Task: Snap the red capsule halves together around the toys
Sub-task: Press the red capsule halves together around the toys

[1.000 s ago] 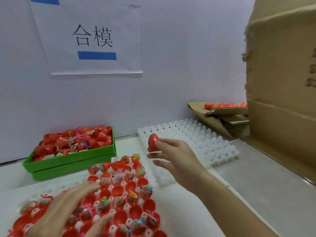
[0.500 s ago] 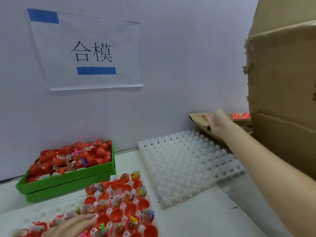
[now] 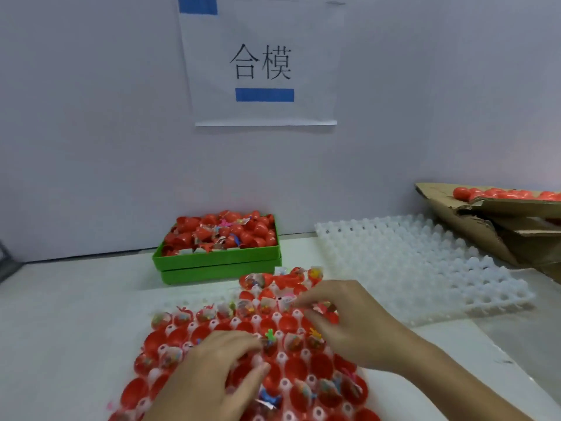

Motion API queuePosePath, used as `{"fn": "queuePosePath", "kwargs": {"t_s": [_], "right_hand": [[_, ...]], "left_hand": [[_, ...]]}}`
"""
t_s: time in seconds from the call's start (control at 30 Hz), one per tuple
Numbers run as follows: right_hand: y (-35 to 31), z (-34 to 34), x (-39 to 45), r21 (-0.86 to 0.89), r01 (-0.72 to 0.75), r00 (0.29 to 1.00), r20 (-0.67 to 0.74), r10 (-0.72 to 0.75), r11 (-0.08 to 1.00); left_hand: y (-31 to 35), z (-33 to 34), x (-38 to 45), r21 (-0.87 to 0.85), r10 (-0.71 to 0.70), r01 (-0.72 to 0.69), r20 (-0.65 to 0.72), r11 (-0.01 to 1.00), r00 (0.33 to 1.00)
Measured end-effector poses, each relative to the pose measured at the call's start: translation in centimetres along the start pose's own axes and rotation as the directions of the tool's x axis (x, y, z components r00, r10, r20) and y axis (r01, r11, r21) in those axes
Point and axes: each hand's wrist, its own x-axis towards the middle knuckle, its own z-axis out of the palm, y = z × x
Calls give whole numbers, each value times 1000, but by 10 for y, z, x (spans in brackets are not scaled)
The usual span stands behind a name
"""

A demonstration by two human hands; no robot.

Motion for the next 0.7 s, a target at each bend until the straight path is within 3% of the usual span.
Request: {"fn": "queuePosePath", "kwargs": {"t_s": [0.13, 0.33, 0.53, 0.7], "right_hand": [[3, 25, -9, -136, 59, 997, 58, -52, 989], [-1, 21, 3, -104, 56, 997, -53, -62, 993], [-9, 26, 66, -193, 47, 999, -14, -50, 980], [-16, 45, 115, -280, 48, 995, 102, -20, 959]], "left_hand": [[-3, 3, -7, -24, -15, 14, -55, 1000, 998], [-2, 2, -9, -56, 23, -30, -117, 998, 993], [1, -1, -10, -51, 45, -55, -190, 997, 981], [2, -4, -9, -24, 55, -62, -235, 998, 970]]}}
